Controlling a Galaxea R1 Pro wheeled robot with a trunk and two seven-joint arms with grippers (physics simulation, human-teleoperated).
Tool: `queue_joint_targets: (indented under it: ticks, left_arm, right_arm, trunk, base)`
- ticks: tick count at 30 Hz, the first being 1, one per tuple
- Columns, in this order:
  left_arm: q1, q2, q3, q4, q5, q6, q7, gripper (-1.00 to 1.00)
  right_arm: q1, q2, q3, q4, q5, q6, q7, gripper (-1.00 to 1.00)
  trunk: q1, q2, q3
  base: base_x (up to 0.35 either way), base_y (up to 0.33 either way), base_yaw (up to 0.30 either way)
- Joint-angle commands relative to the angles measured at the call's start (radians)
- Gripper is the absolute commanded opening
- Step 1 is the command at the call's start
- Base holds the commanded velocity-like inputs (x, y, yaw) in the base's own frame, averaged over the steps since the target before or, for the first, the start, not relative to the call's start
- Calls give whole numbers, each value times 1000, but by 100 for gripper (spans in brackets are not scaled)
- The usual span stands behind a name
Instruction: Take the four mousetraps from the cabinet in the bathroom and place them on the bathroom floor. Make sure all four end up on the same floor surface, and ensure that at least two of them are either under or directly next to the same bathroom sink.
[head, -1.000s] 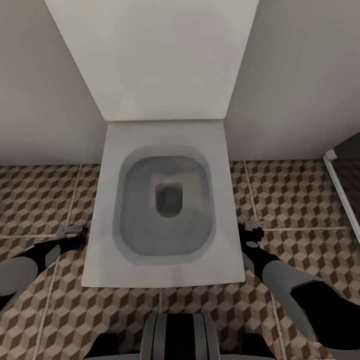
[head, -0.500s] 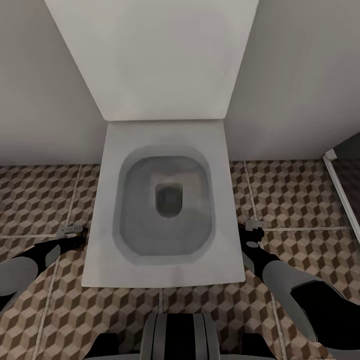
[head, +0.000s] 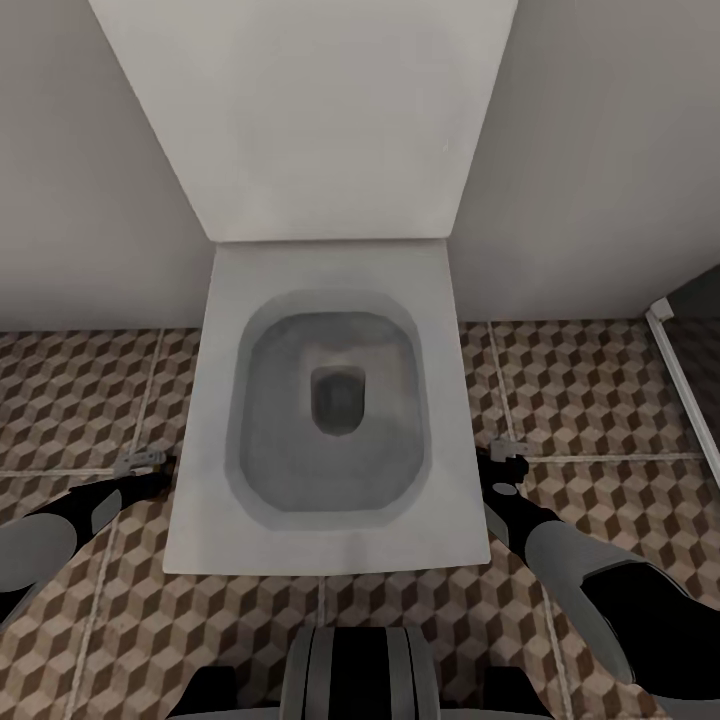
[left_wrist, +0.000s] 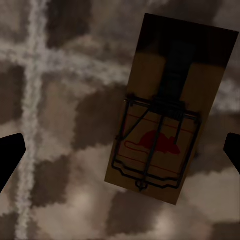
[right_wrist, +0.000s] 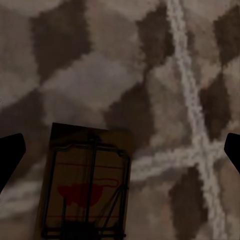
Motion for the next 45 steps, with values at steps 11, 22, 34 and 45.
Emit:
queue_joint_targets:
  ticks: [11, 22, 34, 45]
  left_arm:
    - [0, -1, -9, 2, 9, 5, -5, 100]
    - [0, -2, -9, 2, 9, 5, -5, 100]
    - [0, -3, -9, 2, 9, 5, -5, 100]
    - [0, 0, -9, 2, 9, 4, -5, 100]
  right_arm:
    - [0, 0, 9, -1, -10, -4, -2, 100]
    - [0, 0, 9, -1, -10, -4, -2, 100]
    - [0, -1, 8, -1, -10, -4, -2, 100]
    - [0, -12, 7, -3, -10, -4, -2, 100]
  trunk:
    - [0, 0, 0]
    - [0, 0, 0]
    - [0, 0, 0]
    - [0, 0, 0]
  base:
    - [0, 0, 0]
    - [0, 0, 0]
    - [0, 0, 0]
    - [0, 0, 0]
